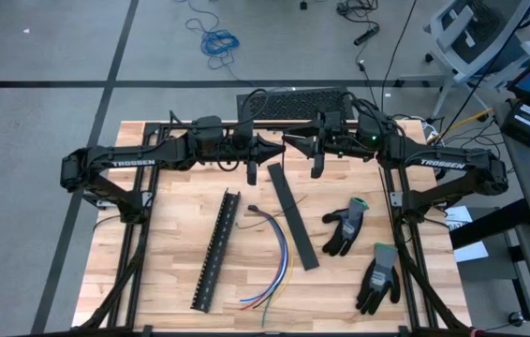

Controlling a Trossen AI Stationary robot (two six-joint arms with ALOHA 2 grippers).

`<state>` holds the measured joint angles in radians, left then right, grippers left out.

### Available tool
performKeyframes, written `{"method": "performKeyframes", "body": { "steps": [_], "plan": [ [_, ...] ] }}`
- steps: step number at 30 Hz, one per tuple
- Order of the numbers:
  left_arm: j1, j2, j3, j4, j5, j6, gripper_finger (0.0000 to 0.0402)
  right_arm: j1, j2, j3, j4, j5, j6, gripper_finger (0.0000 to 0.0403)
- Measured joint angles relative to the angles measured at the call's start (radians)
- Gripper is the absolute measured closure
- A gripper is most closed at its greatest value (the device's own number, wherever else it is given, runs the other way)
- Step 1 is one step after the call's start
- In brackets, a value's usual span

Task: Ziptie cables
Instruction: Wrap the black zip tie on the cables

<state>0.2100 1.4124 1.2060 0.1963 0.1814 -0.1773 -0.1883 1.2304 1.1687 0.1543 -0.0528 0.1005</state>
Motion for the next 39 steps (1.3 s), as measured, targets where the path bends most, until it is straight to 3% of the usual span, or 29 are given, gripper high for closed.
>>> {"method": "performKeyframes", "body": {
  "steps": [7,13,22,31,35,39],
  "plan": [
    [0.0,0.0,0.0,0.002,0.0,-0.001,0.0401,0.0,0.0,0.0,-0.001,0.0,0.009,0.0338],
    [0.0,0.0,0.0,0.003,0.0,-0.001,0.0401,0.0,0.0,0.0,-0.001,0.008,-0.007,0.0396],
    [0.005,0.0,0.0,0.003,0.0,0.007,0.0396,0.0,0.0,0.0,-0.006,0.02,0.005,0.0402],
    [0.044,-0.088,0.005,-0.012,-0.017,0.147,0.0295,-0.003,0.0,0.0,-0.043,0.021,0.011,0.0403],
    [0.059,-0.19,0.007,-0.1,-0.175,0.285,0.0245,-0.018,0.0,0.0,-0.098,0.026,0.049,0.0403],
    [0.023,-0.288,0.011,-0.393,-0.359,0.569,0.0221,-0.044,0.005,0.0,-0.031,-0.07,0.256,0.0403]
  ]
}}
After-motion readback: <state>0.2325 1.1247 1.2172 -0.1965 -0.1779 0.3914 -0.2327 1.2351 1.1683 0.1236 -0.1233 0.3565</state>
